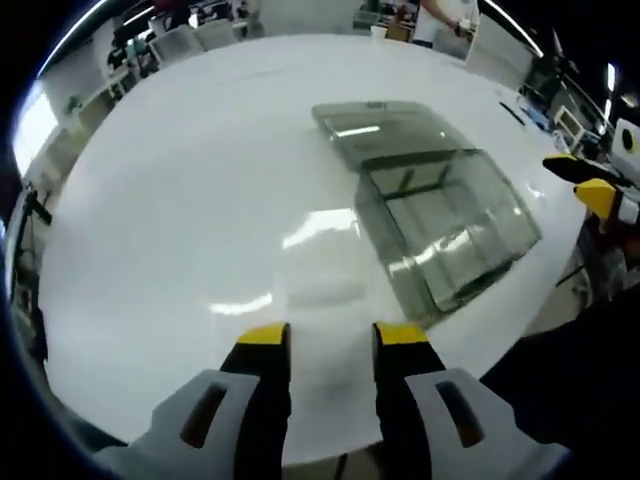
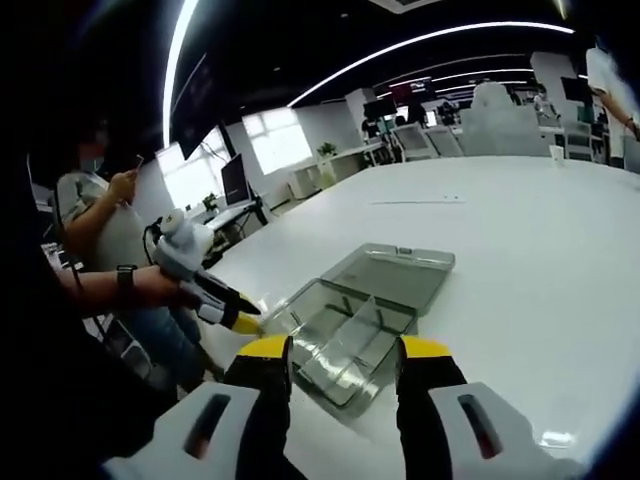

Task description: Insert the divider into the dual guide fixture by aligning both edges with the guide slots and pushing it downward to the bottom, including one-sided entry, uneven engagement, binding, and posture correction.

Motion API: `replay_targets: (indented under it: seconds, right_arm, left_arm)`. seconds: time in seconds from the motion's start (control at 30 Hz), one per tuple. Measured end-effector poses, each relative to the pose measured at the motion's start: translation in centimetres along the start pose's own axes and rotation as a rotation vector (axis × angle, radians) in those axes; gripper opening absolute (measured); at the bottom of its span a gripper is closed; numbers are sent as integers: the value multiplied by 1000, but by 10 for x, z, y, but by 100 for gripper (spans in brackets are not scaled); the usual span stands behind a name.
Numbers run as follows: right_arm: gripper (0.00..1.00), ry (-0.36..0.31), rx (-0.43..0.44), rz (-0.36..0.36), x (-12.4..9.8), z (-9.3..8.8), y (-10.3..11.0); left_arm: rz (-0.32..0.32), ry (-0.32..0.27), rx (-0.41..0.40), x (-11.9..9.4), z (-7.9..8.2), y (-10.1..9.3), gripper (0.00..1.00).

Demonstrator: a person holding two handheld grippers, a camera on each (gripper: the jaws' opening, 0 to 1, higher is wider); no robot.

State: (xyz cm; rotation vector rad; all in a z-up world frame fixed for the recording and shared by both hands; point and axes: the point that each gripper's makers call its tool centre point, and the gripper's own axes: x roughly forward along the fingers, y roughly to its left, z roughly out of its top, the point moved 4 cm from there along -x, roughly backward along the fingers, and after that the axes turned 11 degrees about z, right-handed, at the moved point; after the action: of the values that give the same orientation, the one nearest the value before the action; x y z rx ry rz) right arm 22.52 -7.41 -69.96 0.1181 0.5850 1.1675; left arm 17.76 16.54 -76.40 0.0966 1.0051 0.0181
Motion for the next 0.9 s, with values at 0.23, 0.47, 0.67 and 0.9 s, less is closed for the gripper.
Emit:
replay_targets:
  seconds: [0.23, 0.47, 0.67, 0.9]
  right_arm:
    - [36, 13, -4, 30, 4, 1, 6]
    - [35, 16, -32, 72, 11, 8, 14]
    - [32, -3, -27, 96, 18, 14, 20]
    - [30, 4, -44, 139, 25, 16, 31]
  left_arm:
    - [-17, -39, -75, -12, -2, 0, 29]
    - [-67, -93, -175, -27, 3, -1, 29]
    - [-88, -125, -209, -33, 8, -1, 29]
    - [-127, -164, -242, -39, 13, -6, 29]
